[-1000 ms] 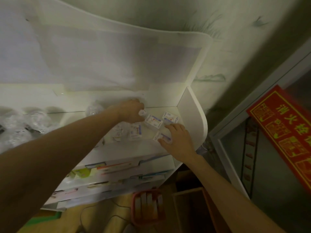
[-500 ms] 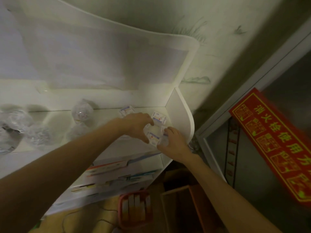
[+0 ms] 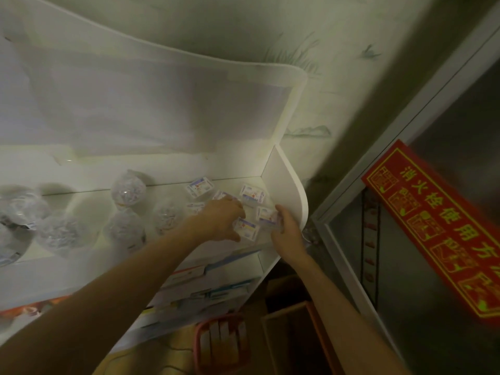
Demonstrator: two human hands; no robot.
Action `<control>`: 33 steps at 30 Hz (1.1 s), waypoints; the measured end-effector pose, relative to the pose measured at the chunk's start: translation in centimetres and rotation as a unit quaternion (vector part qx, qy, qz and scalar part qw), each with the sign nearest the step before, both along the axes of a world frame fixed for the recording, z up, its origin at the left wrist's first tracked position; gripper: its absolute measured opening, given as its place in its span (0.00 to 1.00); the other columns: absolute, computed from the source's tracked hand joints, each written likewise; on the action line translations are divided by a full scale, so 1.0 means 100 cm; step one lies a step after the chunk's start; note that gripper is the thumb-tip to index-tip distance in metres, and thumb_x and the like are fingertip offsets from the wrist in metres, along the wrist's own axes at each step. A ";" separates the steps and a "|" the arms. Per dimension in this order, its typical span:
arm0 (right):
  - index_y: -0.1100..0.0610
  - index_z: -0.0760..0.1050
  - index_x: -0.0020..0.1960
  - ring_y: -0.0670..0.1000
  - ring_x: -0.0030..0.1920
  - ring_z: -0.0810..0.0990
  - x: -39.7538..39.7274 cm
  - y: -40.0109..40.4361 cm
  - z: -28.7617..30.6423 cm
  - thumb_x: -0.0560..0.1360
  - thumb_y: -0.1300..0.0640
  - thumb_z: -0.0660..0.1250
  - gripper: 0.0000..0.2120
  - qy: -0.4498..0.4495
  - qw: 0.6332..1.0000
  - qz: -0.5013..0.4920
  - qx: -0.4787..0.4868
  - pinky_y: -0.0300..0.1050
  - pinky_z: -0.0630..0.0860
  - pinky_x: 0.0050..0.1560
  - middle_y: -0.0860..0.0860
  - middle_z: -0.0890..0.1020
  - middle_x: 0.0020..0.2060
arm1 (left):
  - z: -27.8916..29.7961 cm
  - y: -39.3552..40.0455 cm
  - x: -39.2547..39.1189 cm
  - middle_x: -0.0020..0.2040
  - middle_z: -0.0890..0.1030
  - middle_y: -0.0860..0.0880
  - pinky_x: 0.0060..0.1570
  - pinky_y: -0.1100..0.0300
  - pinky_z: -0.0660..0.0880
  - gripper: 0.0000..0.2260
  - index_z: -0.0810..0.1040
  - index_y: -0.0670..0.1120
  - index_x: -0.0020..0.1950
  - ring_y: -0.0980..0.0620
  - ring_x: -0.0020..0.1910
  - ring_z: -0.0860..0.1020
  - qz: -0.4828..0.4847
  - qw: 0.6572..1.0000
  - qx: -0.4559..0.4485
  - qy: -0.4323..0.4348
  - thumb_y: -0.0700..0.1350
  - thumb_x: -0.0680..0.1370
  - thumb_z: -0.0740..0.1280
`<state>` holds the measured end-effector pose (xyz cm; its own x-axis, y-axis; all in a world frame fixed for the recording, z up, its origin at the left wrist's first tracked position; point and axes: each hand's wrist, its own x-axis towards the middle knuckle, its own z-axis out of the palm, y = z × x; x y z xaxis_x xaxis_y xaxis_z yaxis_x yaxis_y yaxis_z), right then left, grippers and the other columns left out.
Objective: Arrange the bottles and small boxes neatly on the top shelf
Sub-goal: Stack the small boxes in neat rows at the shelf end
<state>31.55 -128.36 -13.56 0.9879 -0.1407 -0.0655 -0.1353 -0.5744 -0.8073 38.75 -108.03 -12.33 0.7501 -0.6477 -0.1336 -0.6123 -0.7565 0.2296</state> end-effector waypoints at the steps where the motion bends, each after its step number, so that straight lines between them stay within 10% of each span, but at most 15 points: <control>1: 0.56 0.66 0.69 0.41 0.56 0.73 -0.001 0.001 0.001 0.76 0.73 0.59 0.25 -0.003 1.000 0.008 -0.020 0.25 0.74 0.52 0.45 0.74 0.60 | -0.001 0.000 -0.001 0.67 0.74 0.53 0.66 0.51 0.68 0.29 0.75 0.53 0.69 0.50 0.67 0.69 0.002 1.000 0.004 -0.006 0.62 0.70 0.73; 4: 0.58 0.64 0.73 0.42 0.61 0.67 -0.006 0.001 -0.002 0.77 0.70 0.61 0.26 -0.005 0.996 0.027 -0.085 0.16 0.65 0.51 0.47 0.70 0.63 | -0.001 -0.002 -0.003 0.65 0.76 0.52 0.64 0.51 0.69 0.28 0.76 0.52 0.67 0.49 0.65 0.71 0.003 1.000 0.004 -0.023 0.62 0.70 0.72; 8: 0.58 0.70 0.70 0.48 0.66 0.70 -0.003 -0.002 -0.008 0.76 0.64 0.66 0.23 -0.037 0.981 0.057 -0.180 0.44 0.68 0.71 0.50 0.72 0.67 | 0.004 -0.001 -0.004 0.65 0.77 0.52 0.64 0.50 0.69 0.26 0.75 0.53 0.68 0.49 0.65 0.71 -0.011 0.999 0.020 -0.027 0.60 0.72 0.72; 14: 0.57 0.73 0.67 0.50 0.64 0.72 0.007 -0.002 -0.010 0.73 0.63 0.69 0.22 -0.043 0.971 0.069 -0.223 0.40 0.67 0.67 0.50 0.74 0.64 | 0.006 0.010 -0.006 0.77 0.63 0.52 0.66 0.50 0.69 0.28 0.71 0.56 0.72 0.48 0.73 0.64 -0.017 1.000 0.013 0.002 0.39 0.74 0.68; 23: 0.56 0.76 0.62 0.48 0.58 0.74 0.006 -0.006 -0.012 0.74 0.64 0.67 0.17 -0.080 0.962 0.082 -0.248 0.38 0.71 0.62 0.49 0.77 0.58 | -0.021 0.000 -0.033 0.68 0.69 0.52 0.57 0.50 0.72 0.27 0.72 0.52 0.66 0.49 0.67 0.68 0.130 0.984 -0.120 -0.024 0.65 0.72 0.66; 33: 0.58 0.78 0.61 0.51 0.61 0.75 -0.007 -0.016 -0.013 0.73 0.69 0.65 0.18 -0.118 0.960 0.123 -0.221 0.43 0.71 0.66 0.50 0.78 0.61 | -0.019 0.009 -0.022 0.76 0.63 0.50 0.70 0.48 0.64 0.24 0.73 0.52 0.69 0.47 0.75 0.58 0.057 0.988 -0.142 0.023 0.48 0.73 0.71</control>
<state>30.90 -129.96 -14.90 0.9747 0.1367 0.1769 0.2055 -0.8593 -0.4684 36.54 -107.11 -14.23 0.8172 -0.5764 0.0060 -0.5117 -0.7206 0.4678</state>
